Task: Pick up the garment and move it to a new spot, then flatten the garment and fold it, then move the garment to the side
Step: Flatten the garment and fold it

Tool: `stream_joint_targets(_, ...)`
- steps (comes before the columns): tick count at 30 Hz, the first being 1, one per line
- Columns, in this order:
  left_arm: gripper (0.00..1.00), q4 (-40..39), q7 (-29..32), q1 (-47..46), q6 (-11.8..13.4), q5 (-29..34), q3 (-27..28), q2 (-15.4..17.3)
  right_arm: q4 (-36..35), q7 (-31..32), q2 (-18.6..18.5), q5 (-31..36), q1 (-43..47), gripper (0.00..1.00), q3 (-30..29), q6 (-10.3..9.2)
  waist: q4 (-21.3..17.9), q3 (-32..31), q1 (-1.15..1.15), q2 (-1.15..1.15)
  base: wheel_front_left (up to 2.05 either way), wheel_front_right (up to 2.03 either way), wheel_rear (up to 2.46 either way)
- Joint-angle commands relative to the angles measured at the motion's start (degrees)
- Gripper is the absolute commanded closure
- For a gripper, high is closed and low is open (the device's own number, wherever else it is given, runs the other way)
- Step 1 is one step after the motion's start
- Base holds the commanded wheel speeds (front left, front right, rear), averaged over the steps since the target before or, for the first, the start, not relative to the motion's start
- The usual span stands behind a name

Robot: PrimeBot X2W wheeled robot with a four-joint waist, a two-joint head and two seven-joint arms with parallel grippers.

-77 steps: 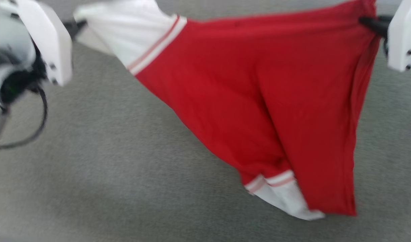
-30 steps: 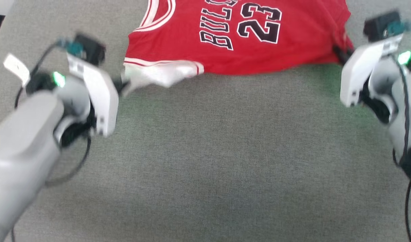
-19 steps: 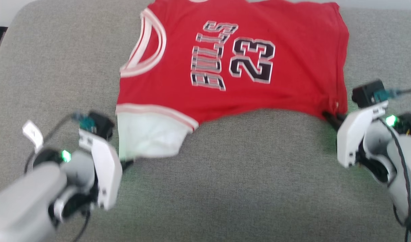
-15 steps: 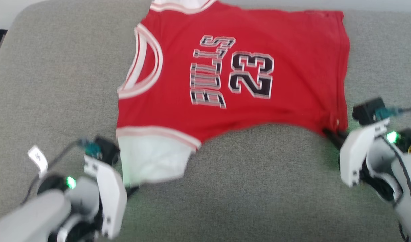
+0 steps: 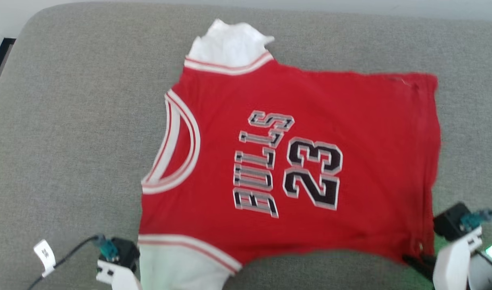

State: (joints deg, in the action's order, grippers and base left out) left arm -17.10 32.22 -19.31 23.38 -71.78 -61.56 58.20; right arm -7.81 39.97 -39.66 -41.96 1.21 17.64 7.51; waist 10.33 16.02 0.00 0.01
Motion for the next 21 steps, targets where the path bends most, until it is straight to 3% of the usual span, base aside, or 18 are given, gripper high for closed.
stream_joint_targets(1,1.00,-0.49,0.36,0.85,0.45,-0.62,0.04,0.50,-0.15,1.03,-0.04,-0.13,1.70,1.00,-0.32,-0.04,-0.04,0.09,0.00,-0.01,0.00,0.00,0.00)
stream_joint_targets(7,1.00,-4.11,0.89,-2.86,2.36,1.53,2.08,2.80,-6.21,2.73,4.15,1.77,4.54,1.00,-7.70,-0.04,-0.34,0.56,0.00,-0.01,0.00,0.00,0.00)
stream_joint_targets(11,1.00,-6.17,1.43,-9.63,1.47,6.43,4.72,5.03,-9.72,3.91,8.16,4.29,2.96,1.00,-11.79,-0.04,-0.86,0.86,0.00,-0.01,0.00,0.00,0.00)
stream_joint_targets(15,1.00,-4.32,1.29,-18.23,-1.53,12.89,7.24,5.20,-11.21,4.77,12.25,7.97,-1.33,1.00,-14.73,-0.04,-2.02,1.62,0.00,-0.01,0.00,0.00,0.00)
stream_joint_targets(21,1.00,3.99,1.98,-29.51,-9.54,18.18,8.68,0.69,-8.72,6.00,16.06,12.20,-10.46,1.00,-15.39,-0.03,-3.87,3.71,0.00,-0.01,0.00,0.00,0.00)
